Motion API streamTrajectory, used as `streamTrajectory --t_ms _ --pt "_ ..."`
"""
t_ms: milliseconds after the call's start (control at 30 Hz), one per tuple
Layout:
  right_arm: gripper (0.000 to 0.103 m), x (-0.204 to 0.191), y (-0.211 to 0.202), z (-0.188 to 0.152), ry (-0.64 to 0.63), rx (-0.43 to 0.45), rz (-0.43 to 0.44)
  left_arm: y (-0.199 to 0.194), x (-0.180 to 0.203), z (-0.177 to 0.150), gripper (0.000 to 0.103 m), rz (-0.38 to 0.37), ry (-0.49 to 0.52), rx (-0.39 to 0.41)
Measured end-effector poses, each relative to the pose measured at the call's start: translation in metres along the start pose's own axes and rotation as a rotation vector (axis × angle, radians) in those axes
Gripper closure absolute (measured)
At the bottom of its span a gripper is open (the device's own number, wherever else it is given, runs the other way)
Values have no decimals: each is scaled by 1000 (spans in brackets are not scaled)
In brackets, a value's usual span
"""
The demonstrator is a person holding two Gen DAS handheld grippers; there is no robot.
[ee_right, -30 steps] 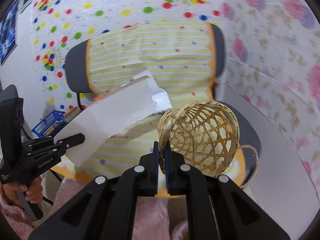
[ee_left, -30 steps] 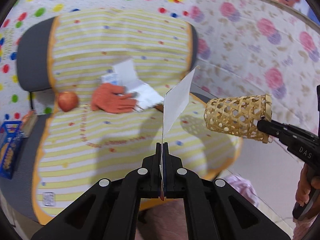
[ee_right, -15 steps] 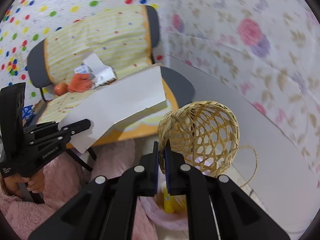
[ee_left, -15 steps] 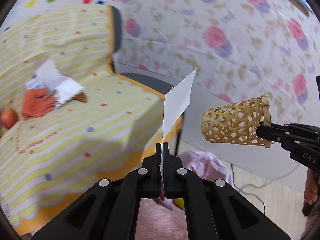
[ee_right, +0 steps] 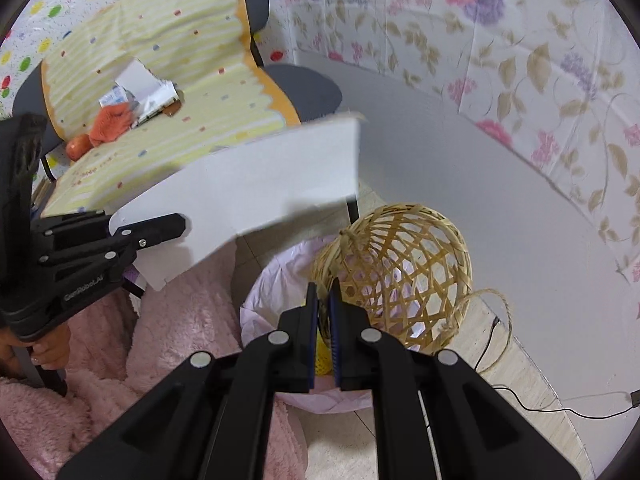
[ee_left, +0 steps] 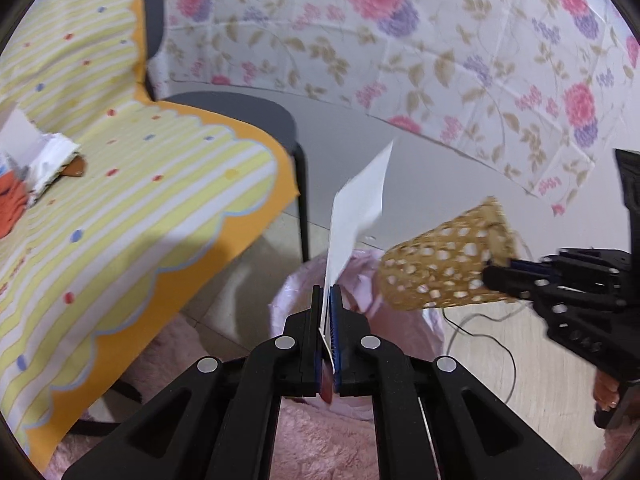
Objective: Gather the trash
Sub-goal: 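Carry paper in left tool and basket in right tool to pink bag, then open left tool over pink bag while right tool releases basket into it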
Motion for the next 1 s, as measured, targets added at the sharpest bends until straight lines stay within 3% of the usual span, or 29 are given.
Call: streamTrajectory --t_ms 33,67,133,233,533,800,1000 --pt "97 1 7 0 -1 -5 4 4 1 1 89 -3 2 -5" --pt "94 3 14 -2 1 -21 -1 6 2 1 74 -11 3 -8" --pt "75 7 26 -4 15 -42 -2 7 0 3 60 -16 -7 -2" --pt "64 9 31 -6 26 -61 16 -1 -8 7 59 7 -26 23" --pt "64 5 1 23 22 51 31 -32 -43 7 58 136 -88 88" --pt "64 -25 -22 58 -6 196 155 -70 -71 4 58 201 -147 147" --pt "64 -63 -22 89 -78 245 228 -101 -105 1 55 274 -220 191"
Point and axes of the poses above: each gripper's, at about its wrist camera, not at the fingertips, and y roughly the way its jaws point, x to its right, z to its top, the point moved 5 cm from there along y, roughly the way its jaws point, and after that the axes turned 3 degrees about -y, right-handed, at the moved point
